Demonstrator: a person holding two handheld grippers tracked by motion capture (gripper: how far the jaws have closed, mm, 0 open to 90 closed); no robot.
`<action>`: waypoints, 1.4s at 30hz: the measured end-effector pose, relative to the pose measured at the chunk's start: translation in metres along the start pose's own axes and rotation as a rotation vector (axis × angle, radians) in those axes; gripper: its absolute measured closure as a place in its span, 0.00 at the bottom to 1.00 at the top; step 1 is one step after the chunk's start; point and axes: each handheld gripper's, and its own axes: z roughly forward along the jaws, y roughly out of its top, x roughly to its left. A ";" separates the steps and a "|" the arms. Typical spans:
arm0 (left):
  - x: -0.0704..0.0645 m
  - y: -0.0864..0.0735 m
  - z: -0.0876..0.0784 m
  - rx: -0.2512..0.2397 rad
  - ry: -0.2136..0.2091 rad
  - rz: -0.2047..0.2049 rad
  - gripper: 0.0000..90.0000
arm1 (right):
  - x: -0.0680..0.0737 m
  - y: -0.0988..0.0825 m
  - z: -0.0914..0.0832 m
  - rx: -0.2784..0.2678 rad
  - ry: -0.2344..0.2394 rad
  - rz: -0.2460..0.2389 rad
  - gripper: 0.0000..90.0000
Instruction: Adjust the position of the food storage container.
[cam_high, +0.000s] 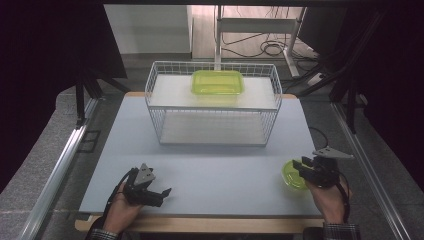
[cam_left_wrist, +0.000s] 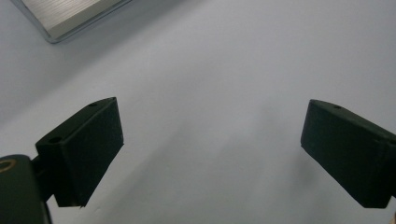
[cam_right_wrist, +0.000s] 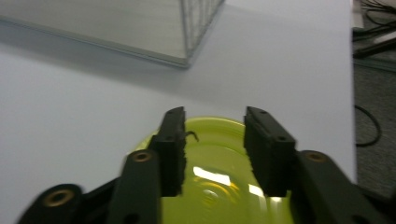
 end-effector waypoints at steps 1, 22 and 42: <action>0.000 0.000 0.000 0.000 0.000 0.000 0.06 | -0.004 -0.001 -0.002 0.002 -0.013 -0.001 0.77; -0.001 0.000 0.002 0.015 0.003 0.010 0.06 | -0.039 -0.026 -0.006 0.115 -0.112 0.088 0.99; -0.002 -0.001 0.003 0.024 0.003 0.018 0.06 | 0.008 -0.020 0.010 0.159 0.054 0.028 0.99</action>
